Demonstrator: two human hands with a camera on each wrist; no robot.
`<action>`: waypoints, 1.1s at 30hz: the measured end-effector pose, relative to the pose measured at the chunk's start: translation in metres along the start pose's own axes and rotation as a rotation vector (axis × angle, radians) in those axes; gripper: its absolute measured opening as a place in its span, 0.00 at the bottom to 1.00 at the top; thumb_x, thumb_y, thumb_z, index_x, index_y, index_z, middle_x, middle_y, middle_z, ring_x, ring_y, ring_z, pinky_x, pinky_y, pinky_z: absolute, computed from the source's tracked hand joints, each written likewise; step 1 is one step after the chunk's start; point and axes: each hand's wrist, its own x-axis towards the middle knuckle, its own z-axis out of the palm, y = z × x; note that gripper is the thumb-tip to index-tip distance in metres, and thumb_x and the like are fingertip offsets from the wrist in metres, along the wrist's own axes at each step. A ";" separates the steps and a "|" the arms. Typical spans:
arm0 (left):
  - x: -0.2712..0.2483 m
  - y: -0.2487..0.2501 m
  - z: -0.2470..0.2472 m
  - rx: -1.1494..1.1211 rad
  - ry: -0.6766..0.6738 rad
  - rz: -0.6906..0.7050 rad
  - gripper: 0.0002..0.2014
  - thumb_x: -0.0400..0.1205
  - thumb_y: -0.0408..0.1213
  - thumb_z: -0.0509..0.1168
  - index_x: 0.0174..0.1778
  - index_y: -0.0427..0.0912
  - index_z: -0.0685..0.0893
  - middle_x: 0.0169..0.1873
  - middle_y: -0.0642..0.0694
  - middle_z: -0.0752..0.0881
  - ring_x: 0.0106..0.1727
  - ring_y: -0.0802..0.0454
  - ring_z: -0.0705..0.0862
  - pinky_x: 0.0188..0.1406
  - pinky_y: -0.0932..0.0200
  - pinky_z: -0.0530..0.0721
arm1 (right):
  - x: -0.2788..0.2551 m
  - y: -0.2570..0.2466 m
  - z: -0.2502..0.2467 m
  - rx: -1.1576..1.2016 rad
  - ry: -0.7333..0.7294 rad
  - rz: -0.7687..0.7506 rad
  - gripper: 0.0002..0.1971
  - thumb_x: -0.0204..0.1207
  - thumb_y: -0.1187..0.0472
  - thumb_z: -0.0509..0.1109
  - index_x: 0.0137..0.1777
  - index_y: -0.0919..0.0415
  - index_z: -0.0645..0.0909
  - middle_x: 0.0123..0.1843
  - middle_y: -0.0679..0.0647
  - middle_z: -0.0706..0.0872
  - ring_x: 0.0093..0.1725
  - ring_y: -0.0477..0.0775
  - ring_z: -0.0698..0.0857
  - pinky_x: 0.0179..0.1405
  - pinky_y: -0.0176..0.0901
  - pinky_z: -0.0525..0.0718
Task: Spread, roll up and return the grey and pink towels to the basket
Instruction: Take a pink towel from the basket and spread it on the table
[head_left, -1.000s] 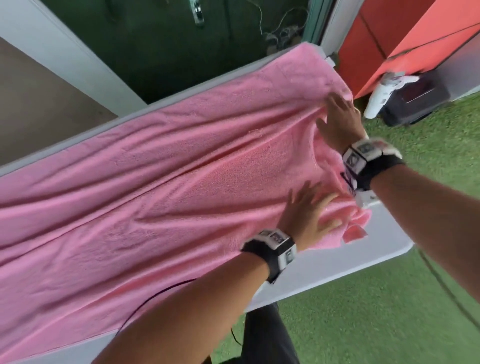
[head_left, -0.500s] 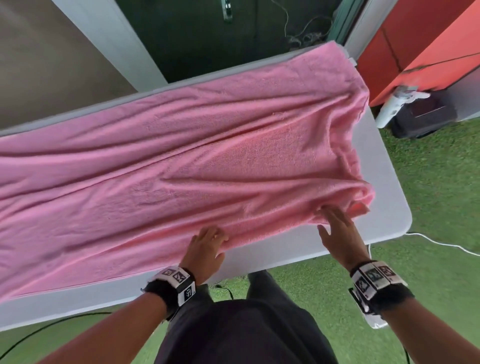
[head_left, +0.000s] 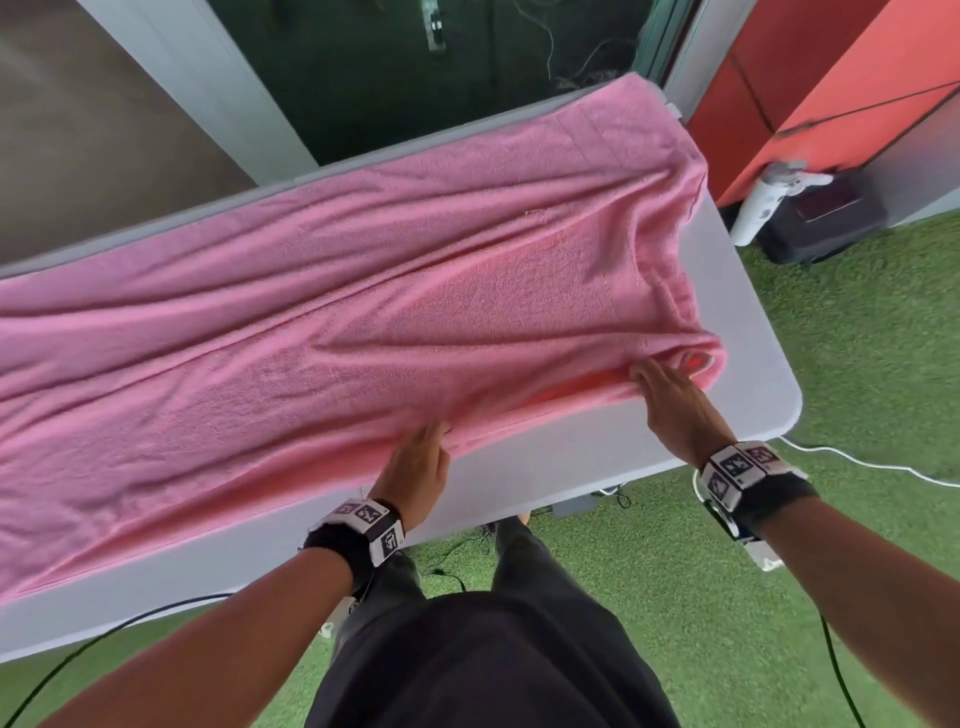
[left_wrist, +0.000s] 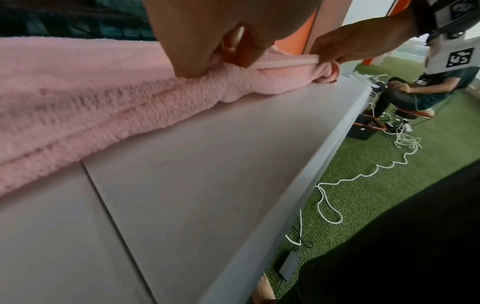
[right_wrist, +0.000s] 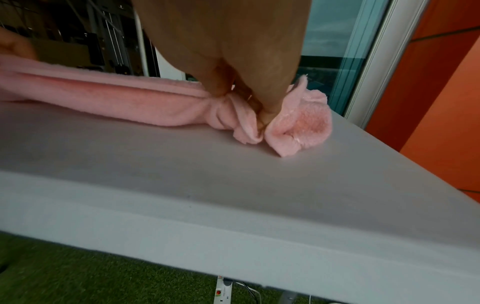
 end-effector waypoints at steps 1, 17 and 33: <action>-0.002 0.001 0.001 0.013 -0.018 0.031 0.13 0.87 0.30 0.56 0.66 0.35 0.75 0.53 0.41 0.83 0.44 0.50 0.82 0.42 0.66 0.76 | -0.002 0.001 0.000 0.011 -0.006 -0.019 0.06 0.85 0.69 0.57 0.56 0.65 0.76 0.48 0.66 0.86 0.46 0.65 0.87 0.48 0.62 0.88; -0.035 0.014 0.035 0.181 -0.116 0.373 0.09 0.81 0.40 0.64 0.47 0.42 0.89 0.36 0.51 0.87 0.36 0.58 0.74 0.37 0.59 0.80 | -0.112 0.012 0.000 -0.193 0.109 0.010 0.03 0.71 0.74 0.72 0.38 0.68 0.87 0.48 0.63 0.88 0.45 0.65 0.87 0.49 0.57 0.90; -0.062 0.020 0.061 0.042 -0.544 0.284 0.15 0.86 0.35 0.59 0.68 0.44 0.82 0.55 0.41 0.85 0.52 0.47 0.84 0.54 0.53 0.81 | -0.156 -0.032 0.058 -0.200 -0.233 0.487 0.16 0.70 0.72 0.70 0.52 0.54 0.90 0.55 0.57 0.91 0.45 0.57 0.90 0.52 0.56 0.88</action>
